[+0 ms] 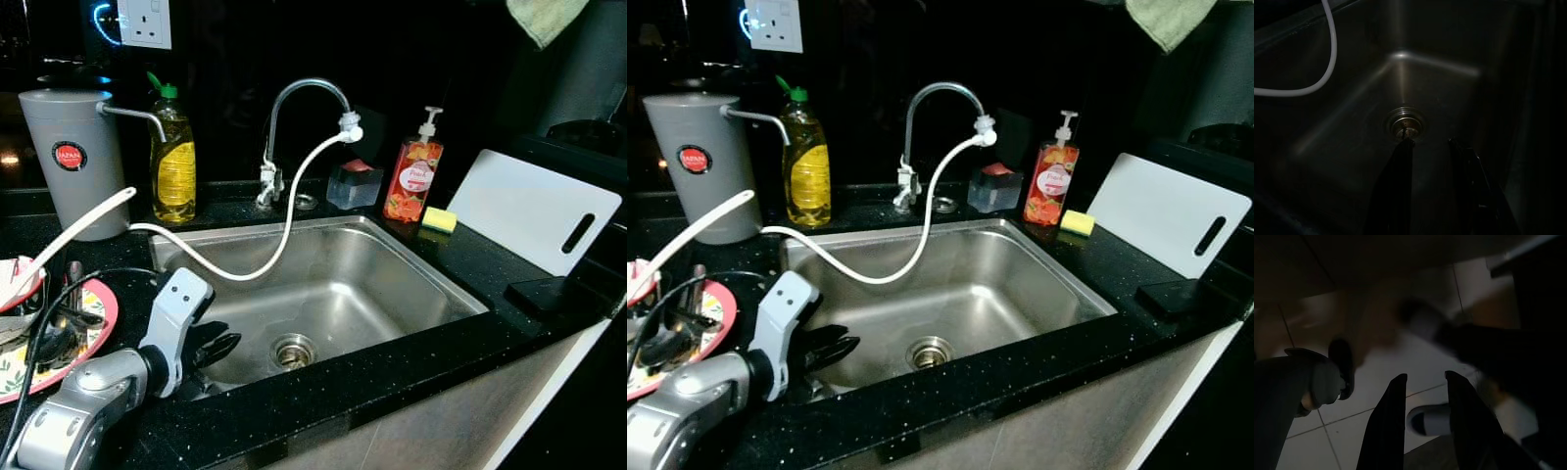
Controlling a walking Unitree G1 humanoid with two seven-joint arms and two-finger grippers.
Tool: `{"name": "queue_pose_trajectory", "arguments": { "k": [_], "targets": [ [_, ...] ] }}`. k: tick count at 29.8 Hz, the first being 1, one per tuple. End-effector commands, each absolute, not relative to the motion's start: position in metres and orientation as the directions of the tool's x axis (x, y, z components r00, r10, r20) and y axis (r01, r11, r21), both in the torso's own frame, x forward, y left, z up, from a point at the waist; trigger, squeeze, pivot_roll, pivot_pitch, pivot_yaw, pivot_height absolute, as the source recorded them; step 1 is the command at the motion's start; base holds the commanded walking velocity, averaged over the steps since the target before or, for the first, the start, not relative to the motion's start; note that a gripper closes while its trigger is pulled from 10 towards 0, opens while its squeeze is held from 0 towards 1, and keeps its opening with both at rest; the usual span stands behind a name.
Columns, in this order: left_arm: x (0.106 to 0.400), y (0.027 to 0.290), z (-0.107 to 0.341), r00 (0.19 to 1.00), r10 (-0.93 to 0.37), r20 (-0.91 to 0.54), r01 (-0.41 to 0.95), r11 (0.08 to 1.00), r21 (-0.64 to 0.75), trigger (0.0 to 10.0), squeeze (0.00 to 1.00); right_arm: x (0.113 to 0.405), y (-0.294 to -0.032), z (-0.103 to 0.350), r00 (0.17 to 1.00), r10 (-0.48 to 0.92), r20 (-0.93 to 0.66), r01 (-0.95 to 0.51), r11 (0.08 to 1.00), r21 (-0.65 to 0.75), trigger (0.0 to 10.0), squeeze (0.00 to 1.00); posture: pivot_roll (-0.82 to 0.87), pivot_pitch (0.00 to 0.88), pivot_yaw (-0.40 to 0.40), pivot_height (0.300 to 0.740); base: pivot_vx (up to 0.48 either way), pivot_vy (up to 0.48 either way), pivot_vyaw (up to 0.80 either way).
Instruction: Kitchen organization
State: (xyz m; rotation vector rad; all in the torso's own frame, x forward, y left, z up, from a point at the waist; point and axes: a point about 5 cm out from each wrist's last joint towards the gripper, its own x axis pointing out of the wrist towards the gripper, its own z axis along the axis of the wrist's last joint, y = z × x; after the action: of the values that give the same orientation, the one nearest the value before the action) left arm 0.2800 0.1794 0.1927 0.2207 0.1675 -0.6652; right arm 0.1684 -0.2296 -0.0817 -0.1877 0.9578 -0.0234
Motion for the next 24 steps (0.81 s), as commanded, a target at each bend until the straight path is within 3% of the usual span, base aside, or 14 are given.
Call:
{"name": "queue_pose_trajectory", "arguments": {
  "k": [1,4,5,6,7,8,9,15,24],
  "targets": [
    [0.279,0.184,0.183,0.771,-0.576,-0.272,0.622,0.772,0.128,10.0,0.00,0.162,-0.239,-0.082,0.561,-0.137,-0.817,-0.017,0.984,-0.177,10.0,0.00,-0.03,0.000,-0.118,0.740,0.000,0.000,0.00],
    [0.280,0.185,0.182,0.768,-0.578,-0.274,0.625,0.770,0.127,10.0,0.00,0.155,-0.252,-0.082,0.537,-0.218,-0.815,0.168,0.974,-0.150,10.0,0.00,-0.03,0.000,-0.108,0.740,0.000,0.000,0.00],
    [0.280,0.185,0.182,0.768,-0.578,-0.274,0.625,0.770,0.127,10.0,0.00,0.155,-0.252,-0.082,0.537,-0.218,-0.815,0.168,0.974,-0.150,10.0,0.00,-0.03,0.000,-0.108,0.740,0.000,0.000,0.00],
    [0.280,0.185,0.182,0.767,-0.579,-0.276,0.626,0.769,0.128,10.0,0.00,0.151,-0.263,-0.081,0.517,-0.275,-0.810,0.274,0.950,-0.148,10.0,0.00,-0.04,0.000,-0.104,0.740,0.000,0.000,0.00],
    [0.280,0.185,0.182,0.767,-0.579,-0.276,0.626,0.769,0.128,10.0,0.00,0.151,-0.263,-0.081,0.517,-0.275,-0.810,0.274,0.950,-0.148,10.0,0.00,-0.04,0.000,-0.104,0.740,0.000,0.000,0.00],
    [0.280,0.185,0.181,0.766,-0.580,-0.279,0.628,0.768,0.127,10.0,0.00,0.145,-0.279,-0.078,0.479,-0.359,-0.801,0.414,0.897,-0.154,10.0,0.00,-0.04,0.000,-0.100,0.740,0.000,0.000,0.00],
    [0.280,0.185,0.181,0.764,-0.582,-0.280,0.630,0.766,0.126,10.0,0.00,0.143,-0.287,-0.076,0.465,-0.391,-0.795,0.463,0.872,-0.158,10.0,0.00,-0.04,0.000,-0.095,0.740,0.000,0.000,0.00],
    [0.280,0.183,0.180,0.751,-0.594,-0.288,0.644,0.756,0.120,10.0,0.00,0.152,-0.313,-0.060,0.481,-0.463,-0.745,0.607,0.788,-0.098,10.0,0.00,-0.04,0.000,-0.085,0.740,0.000,0.000,0.00],
    [0.280,0.182,0.180,0.751,-0.597,-0.282,0.644,0.755,0.119,10.0,0.00,0.185,-0.317,-0.041,0.599,-0.447,-0.664,0.568,0.822,-0.041,10.0,0.00,-0.05,0.000,-0.099,0.740,0.000,0.000,0.00]
  ]
}}
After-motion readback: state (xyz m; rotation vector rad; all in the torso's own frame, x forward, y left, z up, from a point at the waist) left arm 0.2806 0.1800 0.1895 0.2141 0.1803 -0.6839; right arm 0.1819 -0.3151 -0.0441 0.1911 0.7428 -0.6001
